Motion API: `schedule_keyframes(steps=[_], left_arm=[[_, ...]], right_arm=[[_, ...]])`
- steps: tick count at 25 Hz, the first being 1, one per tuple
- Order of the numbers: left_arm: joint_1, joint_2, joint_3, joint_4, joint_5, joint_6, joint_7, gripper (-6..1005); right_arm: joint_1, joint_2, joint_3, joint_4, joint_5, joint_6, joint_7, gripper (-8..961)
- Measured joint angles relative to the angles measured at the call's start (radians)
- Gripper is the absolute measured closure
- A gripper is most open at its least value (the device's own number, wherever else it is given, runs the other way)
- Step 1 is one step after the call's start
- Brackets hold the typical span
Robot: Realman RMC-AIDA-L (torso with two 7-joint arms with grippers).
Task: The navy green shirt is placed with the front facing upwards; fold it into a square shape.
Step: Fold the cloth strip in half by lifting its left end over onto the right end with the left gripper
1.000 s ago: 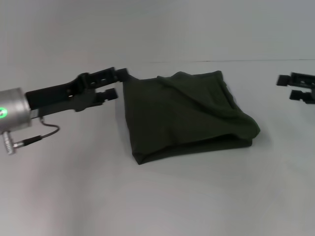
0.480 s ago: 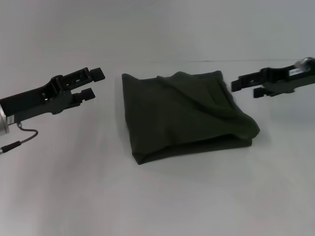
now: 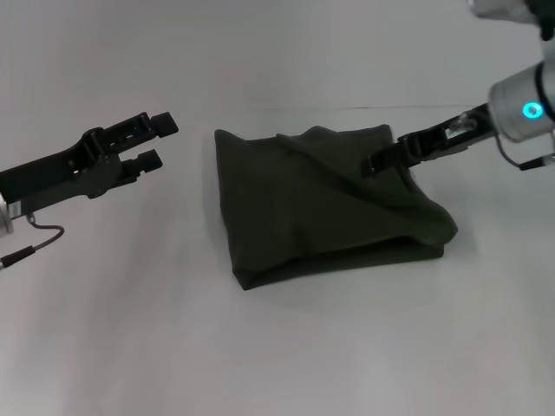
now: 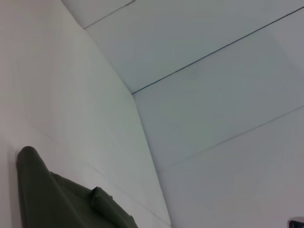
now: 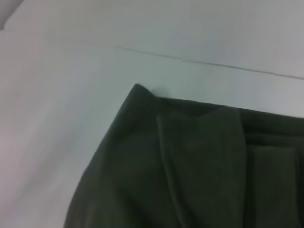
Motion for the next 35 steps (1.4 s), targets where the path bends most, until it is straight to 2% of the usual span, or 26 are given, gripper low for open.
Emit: schedule_keyframes(steps=[5, 6, 7, 11, 13, 19, 21, 23, 28, 30, 35], left_arm=[[0.0, -0.008, -0.023, -0.001, -0.001, -0.001, 0.0, 99], [0.0, -0.008, -0.023, -0.002, -0.001, -0.001, 0.0, 99], [0.0, -0.009, -0.024, -0.004, -0.002, -0.001, 0.0, 99], [0.0, -0.009, -0.025, -0.015, -0.005, -0.009, 0.0, 99], [-0.002, -0.008, -0.025, -0.023, -0.007, -0.018, 0.0, 98], [-0.005, -0.008, -0.026, -0.037, -0.014, -0.042, 0.002, 98], [-0.006, -0.008, -0.026, -0.037, -0.015, -0.048, 0.003, 98], [-0.007, -0.007, -0.026, -0.038, -0.016, -0.049, 0.003, 98], [-0.009, -0.006, -0.026, -0.039, -0.02, -0.05, 0.003, 99], [-0.009, -0.004, -0.026, -0.041, -0.027, -0.05, 0.003, 99], [-0.009, -0.004, -0.026, -0.042, -0.038, -0.053, 0.006, 99]], right_arm=[[0.045, 0.033, -0.085, -0.001, -0.075, 0.06, -0.001, 80], [0.066, 0.052, -0.112, 0.001, -0.134, 0.088, 0.015, 80], [0.066, 0.052, -0.112, 0.001, -0.134, 0.088, 0.015, 80], [0.099, 0.098, -0.129, 0.006, -0.25, 0.13, 0.033, 81], [0.11, 0.113, -0.13, 0.009, -0.297, 0.156, 0.049, 82], [0.12, 0.141, -0.152, 0.011, -0.443, 0.235, 0.154, 83], [0.116, 0.14, -0.169, 0.012, -0.498, 0.275, 0.226, 83], [0.103, 0.131, -0.178, 0.01, -0.527, 0.313, 0.297, 84], [0.042, 0.069, -0.116, 0.0, -0.528, 0.366, 0.387, 85], [0.025, 0.055, -0.066, -0.002, -0.527, 0.361, 0.377, 85], [-0.018, 0.045, 0.017, -0.031, -0.487, 0.309, 0.309, 86]])
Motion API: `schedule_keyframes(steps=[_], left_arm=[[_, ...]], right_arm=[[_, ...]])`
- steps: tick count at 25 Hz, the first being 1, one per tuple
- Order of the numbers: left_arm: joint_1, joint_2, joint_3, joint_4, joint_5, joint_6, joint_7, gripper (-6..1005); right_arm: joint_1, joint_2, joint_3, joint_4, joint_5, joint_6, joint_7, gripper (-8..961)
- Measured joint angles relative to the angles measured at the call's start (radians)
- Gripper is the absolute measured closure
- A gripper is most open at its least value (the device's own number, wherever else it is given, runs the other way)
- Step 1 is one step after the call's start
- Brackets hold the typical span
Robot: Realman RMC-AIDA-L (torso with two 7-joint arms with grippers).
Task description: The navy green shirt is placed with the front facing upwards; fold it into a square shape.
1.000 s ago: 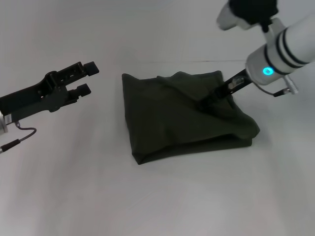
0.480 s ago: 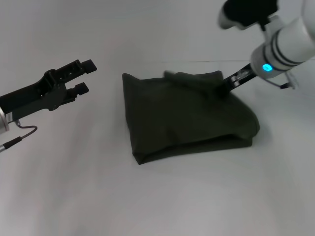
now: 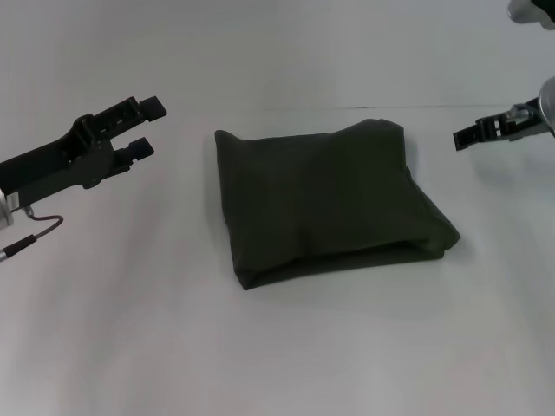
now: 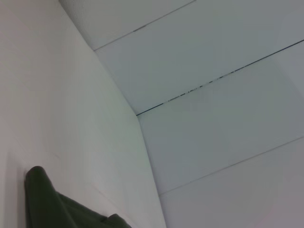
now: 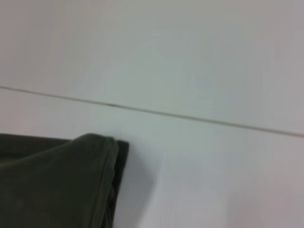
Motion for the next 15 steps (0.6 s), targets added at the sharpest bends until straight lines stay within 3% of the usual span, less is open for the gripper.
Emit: schedule_keyframes(steps=[9, 15], left_arm=[[0.0, -0.002, 0.0, -0.001, -0.016, 0.0, 0.002, 98], [0.0, -0.003, 0.0, -0.003, -0.022, -0.001, 0.007, 98]], right_arm=[[-0.023, -0.019, 0.091, 0.037, 0.313, -0.162, -0.199, 88], [-0.031, -0.031, 0.096, 0.061, 0.369, -0.281, -0.196, 89]])
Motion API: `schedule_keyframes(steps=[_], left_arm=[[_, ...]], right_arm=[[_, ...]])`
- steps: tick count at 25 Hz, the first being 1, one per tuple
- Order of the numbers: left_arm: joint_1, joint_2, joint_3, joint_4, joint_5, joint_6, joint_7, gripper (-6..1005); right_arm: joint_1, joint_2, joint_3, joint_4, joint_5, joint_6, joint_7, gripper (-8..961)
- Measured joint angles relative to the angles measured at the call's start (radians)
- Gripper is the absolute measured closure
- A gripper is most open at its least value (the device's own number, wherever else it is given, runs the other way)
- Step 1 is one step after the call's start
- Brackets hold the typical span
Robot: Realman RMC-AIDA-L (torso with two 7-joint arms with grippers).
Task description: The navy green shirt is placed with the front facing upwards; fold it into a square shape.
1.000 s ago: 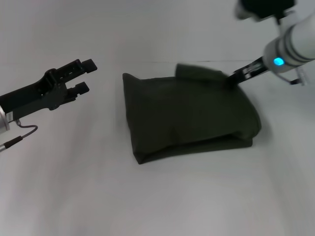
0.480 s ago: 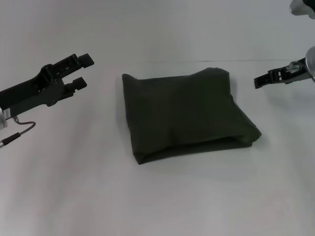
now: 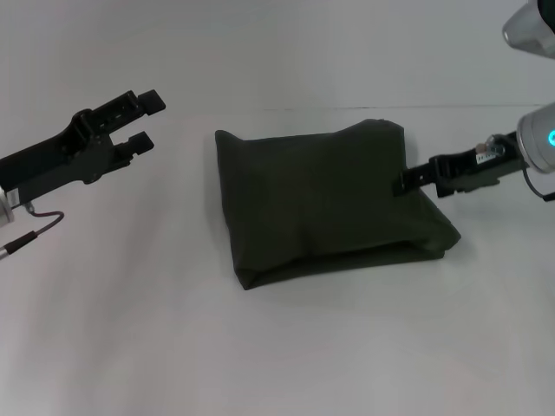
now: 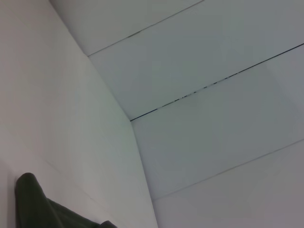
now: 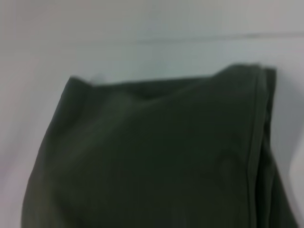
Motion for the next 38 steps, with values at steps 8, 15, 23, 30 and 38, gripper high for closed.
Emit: schedule_keyframes(steps=[8, 15, 23, 30, 38], left_arm=[[0.0, -0.001, 0.0, -0.004, -0.007, -0.003, 0.0, 99], [-0.005, -0.002, 0.0, -0.005, -0.008, -0.012, 0.001, 99], [-0.011, -0.004, 0.0, -0.011, -0.008, -0.012, 0.002, 98], [-0.015, -0.005, 0.0, -0.02, -0.008, -0.013, 0.011, 98], [-0.03, -0.005, 0.0, -0.033, -0.008, -0.023, 0.029, 99]], right_arm=[[-0.055, -0.037, 0.02, -0.076, 0.004, -0.18, 0.042, 91], [-0.077, -0.042, 0.086, -0.052, 0.006, -0.209, 0.027, 92], [-0.078, -0.012, 0.08, -0.035, 0.003, -0.214, 0.021, 94], [-0.112, -0.025, 0.174, -0.033, 0.01, -0.303, 0.032, 95], [-0.156, -0.016, 0.303, 0.056, 0.093, -0.272, 0.036, 97]])
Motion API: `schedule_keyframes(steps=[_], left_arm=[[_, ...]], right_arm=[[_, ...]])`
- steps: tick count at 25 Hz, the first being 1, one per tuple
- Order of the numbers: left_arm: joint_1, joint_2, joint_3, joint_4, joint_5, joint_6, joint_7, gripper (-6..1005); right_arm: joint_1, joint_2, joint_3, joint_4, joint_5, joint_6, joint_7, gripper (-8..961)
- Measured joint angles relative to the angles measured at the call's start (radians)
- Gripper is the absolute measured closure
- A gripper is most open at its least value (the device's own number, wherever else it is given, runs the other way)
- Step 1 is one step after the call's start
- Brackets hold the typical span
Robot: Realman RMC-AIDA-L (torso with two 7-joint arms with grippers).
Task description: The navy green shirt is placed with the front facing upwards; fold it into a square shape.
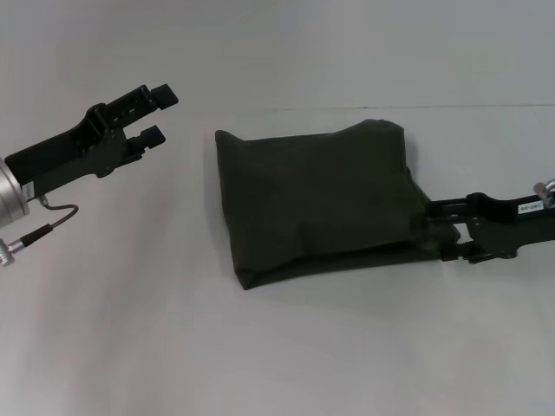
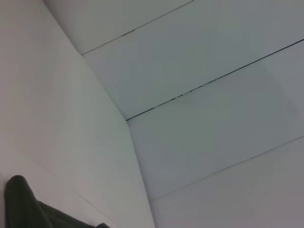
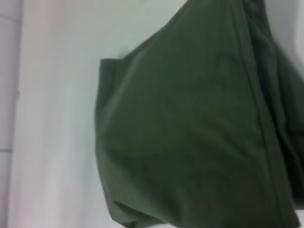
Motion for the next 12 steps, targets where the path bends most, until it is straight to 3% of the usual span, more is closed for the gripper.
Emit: schedule_keyframes(steps=[4, 12], left_arm=[[-0.003, 0.0, 0.0, 0.0, 0.0, -0.003, 0.0, 99], [-0.002, 0.0, 0.0, -0.001, -0.012, -0.003, 0.012, 99]], right_arm=[[-0.011, 0.013, -0.004, 0.05, 0.048, 0.041, -0.007, 97], [-0.018, 0.061, 0.004, 0.061, 0.087, 0.162, -0.011, 99]])
